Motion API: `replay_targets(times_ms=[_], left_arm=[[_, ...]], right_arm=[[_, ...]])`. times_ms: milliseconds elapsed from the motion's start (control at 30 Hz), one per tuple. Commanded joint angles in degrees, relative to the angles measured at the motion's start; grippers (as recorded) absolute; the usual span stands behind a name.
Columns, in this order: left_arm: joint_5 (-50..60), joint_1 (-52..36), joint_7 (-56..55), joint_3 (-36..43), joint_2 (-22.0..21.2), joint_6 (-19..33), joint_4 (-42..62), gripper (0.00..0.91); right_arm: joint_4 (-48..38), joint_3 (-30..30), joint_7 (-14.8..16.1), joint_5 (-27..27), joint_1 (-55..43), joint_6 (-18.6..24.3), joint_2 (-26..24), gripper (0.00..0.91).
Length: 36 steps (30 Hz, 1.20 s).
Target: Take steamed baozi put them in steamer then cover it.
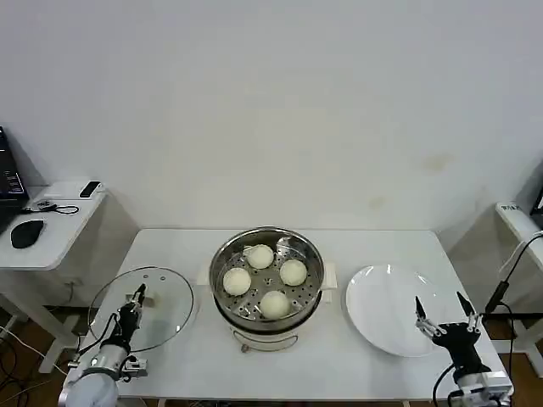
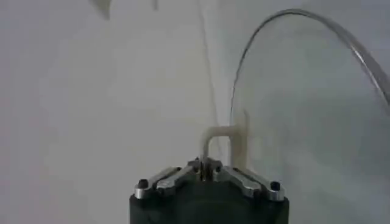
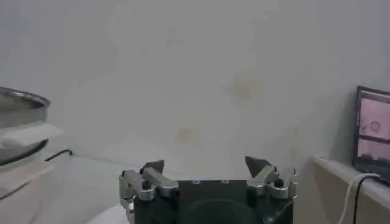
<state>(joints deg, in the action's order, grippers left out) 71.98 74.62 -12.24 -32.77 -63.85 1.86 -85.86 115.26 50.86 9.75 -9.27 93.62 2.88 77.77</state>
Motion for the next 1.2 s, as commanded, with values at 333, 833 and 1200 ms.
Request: replay_targets(times_ms=[333,833,1200], left_arm=[[-6.77,9.68,3.21,-2.77,-1.15,-14.55,-23.59,0.0],[-7.43,4.28,12.26,5.06,4.34,-21.97,-35.56,0.0],[-5.26,-1.19,16.73,13.07,2.62,-26.22,-37.67,0.0]], right_arm=[[-0.09,-0.72,0.29,0.63,0.03,0.27,-0.17,0.907],[-0.17,-1.27,1.38,4.14,0.58,1.42,0.8,0.907],[0.74,-2.11,1.31,8.83,0.91,1.71,2.91,0.907]])
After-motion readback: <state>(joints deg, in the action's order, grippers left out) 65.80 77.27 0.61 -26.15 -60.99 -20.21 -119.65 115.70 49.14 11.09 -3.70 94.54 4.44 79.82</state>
